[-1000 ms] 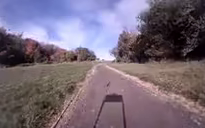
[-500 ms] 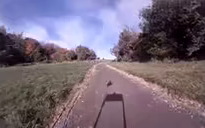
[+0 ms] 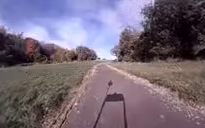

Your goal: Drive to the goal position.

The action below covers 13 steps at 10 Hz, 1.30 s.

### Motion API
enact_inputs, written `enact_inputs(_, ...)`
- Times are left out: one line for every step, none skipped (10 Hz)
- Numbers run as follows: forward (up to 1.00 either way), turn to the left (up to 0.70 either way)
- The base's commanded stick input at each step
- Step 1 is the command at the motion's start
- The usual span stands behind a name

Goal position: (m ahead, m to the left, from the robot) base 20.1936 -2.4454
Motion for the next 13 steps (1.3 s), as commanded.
enact_inputs(0.70, 0.00)
enact_inputs(0.70, 0.00)
enact_inputs(0.70, 0.00)
enact_inputs(0.70, 0.00)
enact_inputs(0.70, 0.00)
enact_inputs(0.70, 0.00)
enact_inputs(0.70, 0.00)
enact_inputs(0.70, 0.00)
enact_inputs(0.70, 0.00)
enact_inputs(0.70, 0.00)
enact_inputs(0.70, 0.00)
enact_inputs(0.70, 0.00)
enact_inputs(0.70, 0.00)
